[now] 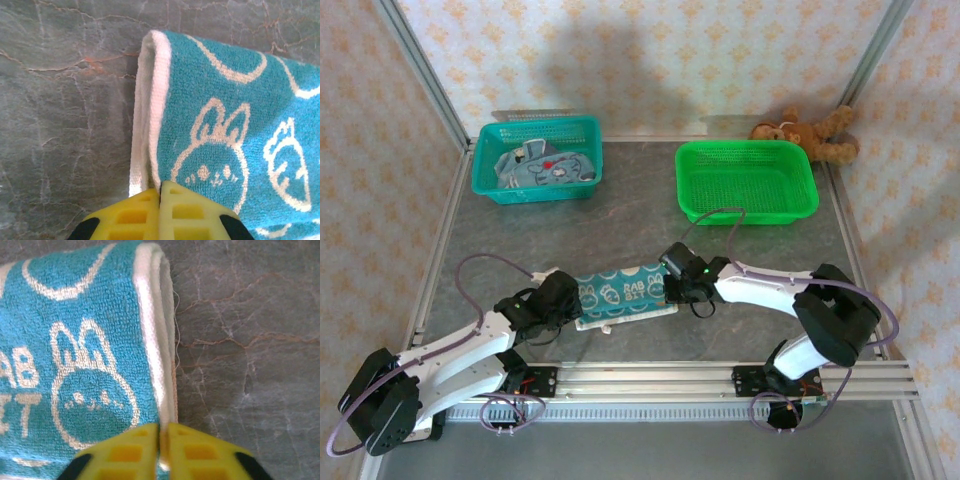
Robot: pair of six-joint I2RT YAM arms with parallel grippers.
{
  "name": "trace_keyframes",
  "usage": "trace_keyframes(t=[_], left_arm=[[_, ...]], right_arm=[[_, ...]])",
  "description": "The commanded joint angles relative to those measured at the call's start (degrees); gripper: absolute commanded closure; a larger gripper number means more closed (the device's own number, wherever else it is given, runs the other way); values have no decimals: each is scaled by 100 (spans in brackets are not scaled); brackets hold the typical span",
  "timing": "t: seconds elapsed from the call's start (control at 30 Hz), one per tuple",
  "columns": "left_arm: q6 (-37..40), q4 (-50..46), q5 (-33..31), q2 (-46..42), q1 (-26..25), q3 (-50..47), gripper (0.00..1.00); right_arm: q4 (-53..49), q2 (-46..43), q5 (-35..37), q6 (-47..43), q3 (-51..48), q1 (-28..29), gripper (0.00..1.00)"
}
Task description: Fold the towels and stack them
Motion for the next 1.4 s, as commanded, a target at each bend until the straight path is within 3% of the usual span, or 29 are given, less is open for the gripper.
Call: trace_keyframes(t=[0.0,0.6,1.0,1.37], left_arm=[[-81,-88,-43,-141,-65,28,100],[-664,-1786,241,-1120,-72,927,100],[-997,-2181,637,-1318,-100,984,100],[-1580,-1655,1160,-1175,-359,203,100]], right_arm=[[-25,-93,41,38,125,27,97],[-909,-942,60,-28,424,27,100],[-1031,-1149,-150,85,316,27,100],[-642,-835,-537,226,-189,35,100]])
